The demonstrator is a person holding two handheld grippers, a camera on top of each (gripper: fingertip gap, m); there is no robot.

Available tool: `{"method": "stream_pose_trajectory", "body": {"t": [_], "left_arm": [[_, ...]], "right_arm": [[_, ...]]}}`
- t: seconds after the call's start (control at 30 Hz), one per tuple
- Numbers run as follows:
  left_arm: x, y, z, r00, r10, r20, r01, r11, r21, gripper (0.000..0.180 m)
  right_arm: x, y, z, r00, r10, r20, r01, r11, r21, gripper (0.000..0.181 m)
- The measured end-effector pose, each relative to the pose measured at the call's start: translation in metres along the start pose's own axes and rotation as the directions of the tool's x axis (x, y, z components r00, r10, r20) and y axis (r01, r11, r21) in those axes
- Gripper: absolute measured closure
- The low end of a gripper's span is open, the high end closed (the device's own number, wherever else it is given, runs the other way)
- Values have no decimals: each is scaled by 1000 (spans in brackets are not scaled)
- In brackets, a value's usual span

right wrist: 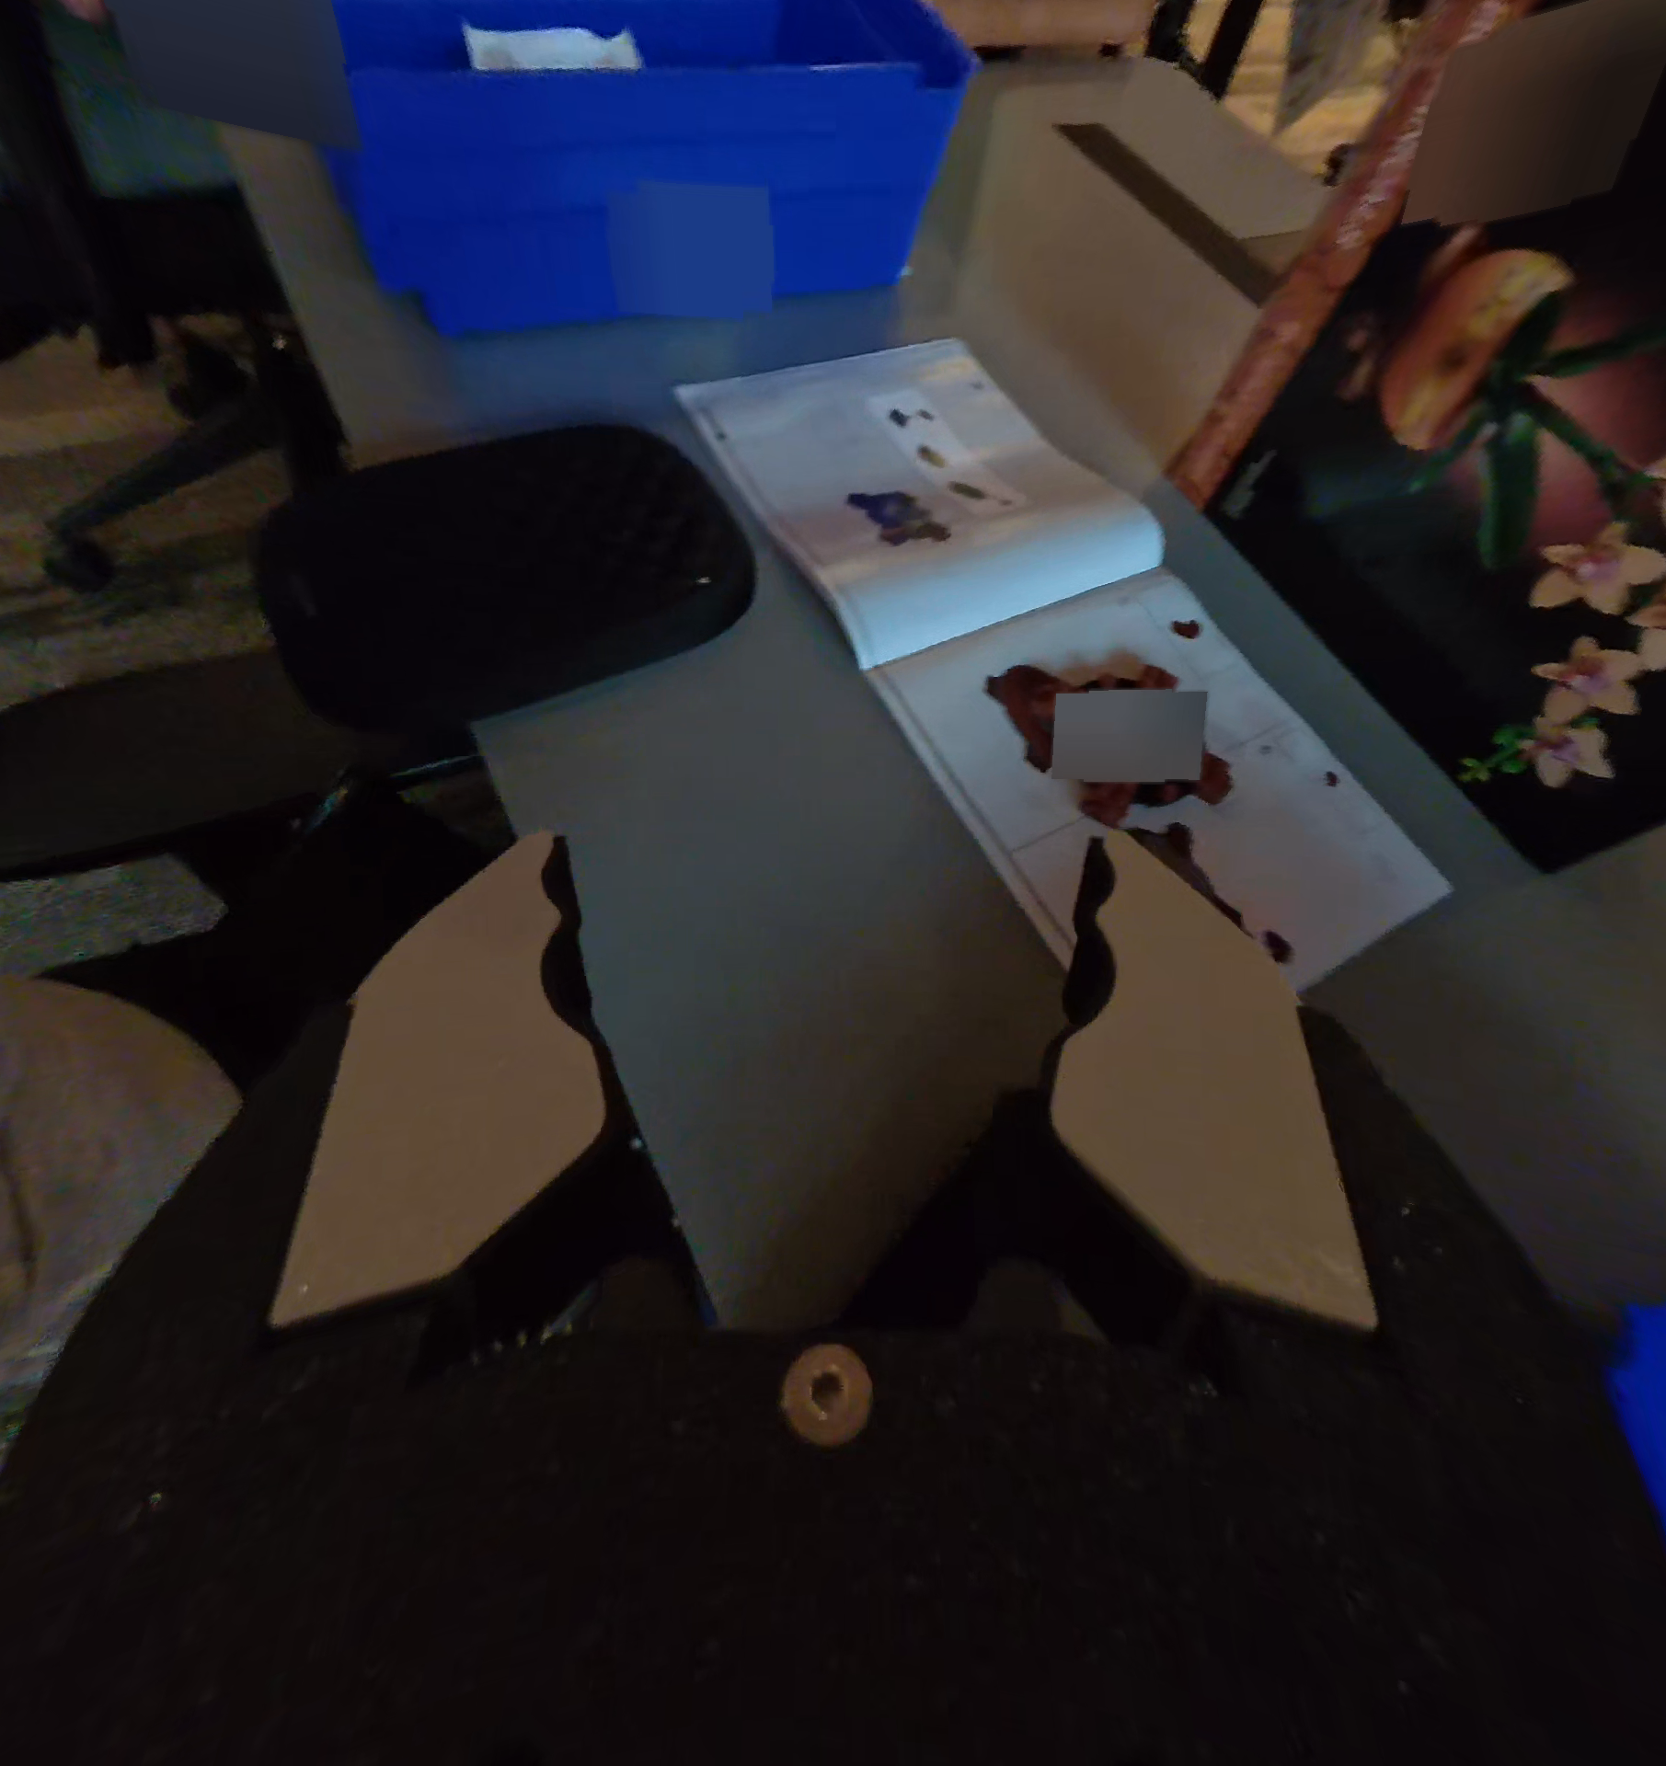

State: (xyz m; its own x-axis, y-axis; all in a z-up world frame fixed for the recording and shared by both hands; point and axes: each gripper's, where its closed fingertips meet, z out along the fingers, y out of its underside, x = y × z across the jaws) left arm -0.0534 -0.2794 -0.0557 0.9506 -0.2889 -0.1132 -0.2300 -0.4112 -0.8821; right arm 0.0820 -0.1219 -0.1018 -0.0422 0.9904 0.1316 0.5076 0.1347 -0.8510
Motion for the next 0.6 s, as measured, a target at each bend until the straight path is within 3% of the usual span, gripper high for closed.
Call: {"method": "stream_pose_trajectory", "body": {"t": [0.1,0.13,0.2,0.3,0.4,0.53,0.6], "left_arm": [[-98,14,-62,891,118,438,-73,990,-117,110],[-125,23,-81,854,152,497,-63,980,-190,113],[-153,47,-90,902,98,420,36,954,-298,114],[-202,77,-74,916,-62,395,215,909,-356,115],[-238,126,-52,900,-180,396,379,771,-512,113],[-266,169,-32,898,-126,423,400,637,-659,101],[-262,180,-18,898,-210,387,431,602,-672,103]], "right_arm": [[-3,3,8,1000,5,31,-5,1000,-18,83],[-3,3,11,999,4,40,-3,1000,-26,84],[-1,2,18,998,8,59,-6,999,-36,85],[3,-2,28,998,16,68,-14,999,-32,87],[9,-3,36,998,27,52,-25,999,-32,88],[18,4,44,998,41,40,-38,997,-64,91],[26,9,45,999,35,18,-34,996,-82,91]]}}
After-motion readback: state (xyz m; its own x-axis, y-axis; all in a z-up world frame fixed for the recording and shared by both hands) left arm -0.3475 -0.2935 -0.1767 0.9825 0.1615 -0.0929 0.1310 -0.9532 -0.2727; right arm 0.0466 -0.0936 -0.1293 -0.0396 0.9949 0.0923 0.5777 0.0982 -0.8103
